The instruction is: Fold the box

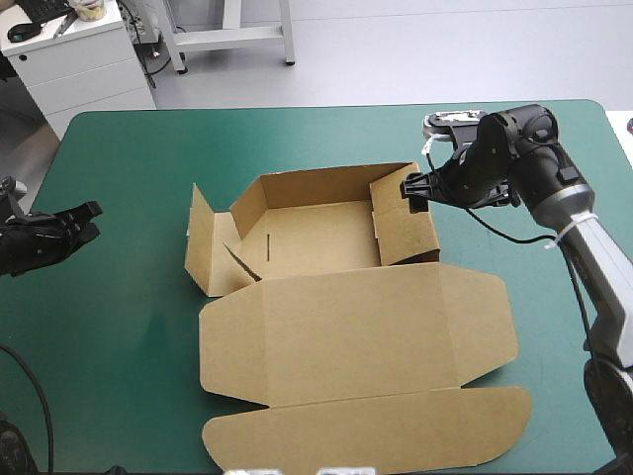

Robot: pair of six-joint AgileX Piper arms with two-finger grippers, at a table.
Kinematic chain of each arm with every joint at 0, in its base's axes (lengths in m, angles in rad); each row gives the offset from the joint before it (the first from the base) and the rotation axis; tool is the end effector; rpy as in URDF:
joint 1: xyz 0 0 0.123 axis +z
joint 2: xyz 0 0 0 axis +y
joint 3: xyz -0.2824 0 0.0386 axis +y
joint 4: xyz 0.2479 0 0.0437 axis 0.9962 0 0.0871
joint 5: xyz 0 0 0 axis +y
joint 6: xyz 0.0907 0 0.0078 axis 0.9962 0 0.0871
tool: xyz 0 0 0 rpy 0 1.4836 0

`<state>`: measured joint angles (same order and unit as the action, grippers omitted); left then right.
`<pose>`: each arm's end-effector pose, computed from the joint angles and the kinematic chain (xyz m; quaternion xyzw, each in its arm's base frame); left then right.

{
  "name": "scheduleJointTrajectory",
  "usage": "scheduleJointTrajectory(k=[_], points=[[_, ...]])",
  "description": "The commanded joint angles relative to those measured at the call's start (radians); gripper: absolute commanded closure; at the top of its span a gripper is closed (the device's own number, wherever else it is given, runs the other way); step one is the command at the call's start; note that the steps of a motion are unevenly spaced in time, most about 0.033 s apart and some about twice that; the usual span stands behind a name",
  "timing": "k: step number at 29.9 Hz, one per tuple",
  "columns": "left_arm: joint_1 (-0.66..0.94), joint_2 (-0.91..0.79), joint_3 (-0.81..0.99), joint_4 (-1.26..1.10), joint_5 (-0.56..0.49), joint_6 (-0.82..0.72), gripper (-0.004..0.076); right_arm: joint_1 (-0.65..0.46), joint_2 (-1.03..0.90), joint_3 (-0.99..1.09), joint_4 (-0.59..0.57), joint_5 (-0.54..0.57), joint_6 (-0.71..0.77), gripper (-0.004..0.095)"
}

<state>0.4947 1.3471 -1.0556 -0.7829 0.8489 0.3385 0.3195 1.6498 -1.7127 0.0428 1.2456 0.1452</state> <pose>0.2640 0.0876 0.3179 -0.2396 0.8776 -0.2164 0.3545 0.3282 0.1125 0.3797 -0.0827 0.9681 0.0749 0.2241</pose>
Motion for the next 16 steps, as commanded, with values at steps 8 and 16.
scheduleJointTrajectory(k=[8,16], points=[[0.001,-0.033,-0.024,-0.044,-0.035,-0.007,0.0710,0.002,0.025,-0.028,-0.027,-0.066,0.010,0.0031],[0.001,-0.033,-0.024,-0.038,-0.038,-0.010,0.0710,0.002,0.162,-0.078,-0.018,-0.088,0.010,0.0031]])
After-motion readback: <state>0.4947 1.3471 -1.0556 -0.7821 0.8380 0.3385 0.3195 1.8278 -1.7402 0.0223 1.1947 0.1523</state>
